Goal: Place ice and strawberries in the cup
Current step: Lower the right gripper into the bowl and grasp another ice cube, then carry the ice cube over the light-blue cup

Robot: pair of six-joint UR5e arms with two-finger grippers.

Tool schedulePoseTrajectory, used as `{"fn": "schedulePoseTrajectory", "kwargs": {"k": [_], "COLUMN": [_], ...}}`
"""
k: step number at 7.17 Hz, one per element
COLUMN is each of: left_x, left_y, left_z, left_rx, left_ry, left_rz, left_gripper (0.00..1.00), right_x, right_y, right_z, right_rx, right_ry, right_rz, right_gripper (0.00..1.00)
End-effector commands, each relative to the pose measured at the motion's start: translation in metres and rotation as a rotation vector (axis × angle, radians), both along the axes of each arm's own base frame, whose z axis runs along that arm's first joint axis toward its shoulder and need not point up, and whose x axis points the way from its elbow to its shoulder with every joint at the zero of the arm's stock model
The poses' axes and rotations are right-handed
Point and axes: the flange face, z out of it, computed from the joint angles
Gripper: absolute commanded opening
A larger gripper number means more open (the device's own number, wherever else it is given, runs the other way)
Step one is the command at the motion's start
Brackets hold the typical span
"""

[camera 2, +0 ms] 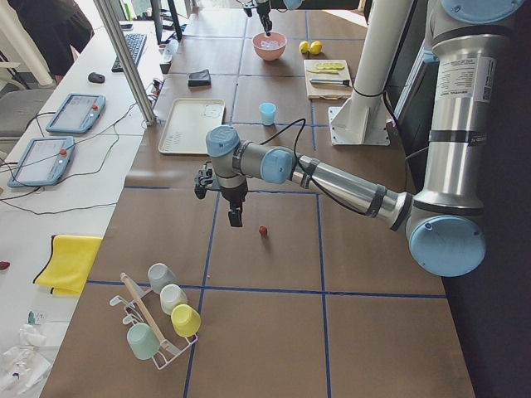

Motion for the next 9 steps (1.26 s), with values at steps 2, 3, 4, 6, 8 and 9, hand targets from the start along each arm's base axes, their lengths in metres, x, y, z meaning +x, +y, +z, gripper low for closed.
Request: {"fn": "schedulePoseTrajectory", "kwargs": {"k": [2,3,4,6,8,9], "left_x": [0.000,0.000,0.000,0.000,0.000,0.000], "left_y": [0.000,0.000,0.000,0.000,0.000,0.000], "left_z": [-0.001,0.000,0.000,0.000,0.000,0.000], "left_rx": [-0.001,-0.003,-0.005,-0.006,-0.006,-0.006], "left_ry": [0.001,0.001,0.001,0.001,0.001,0.002], "left_rz": [0.000,-0.001,-0.001,-0.004,-0.004,-0.003], "left_gripper": [1.00,1.00,1.00,1.00,1.00,1.00], "right_x": [-0.082,-0.130,-0.175,-0.276,-0.320,-0.331], "right_y": [-0.032,-0.030,-0.023,0.001,0.028,0.039], "right_z": [-0.144,-0.176,-0.188,-0.220,-0.241,-0.242], "right_rx": [-0.064,-0.090,-0.092,-0.121,-0.120,-0.115], "right_ry": [-0.148,-0.173,-0.226,-0.283,-0.274,-0.269], "right_rz": [0.125,0.126,0.128,0.201,0.189,0.177], "right_gripper": [0.00,0.00,0.00,0.00,0.00,0.00]}}
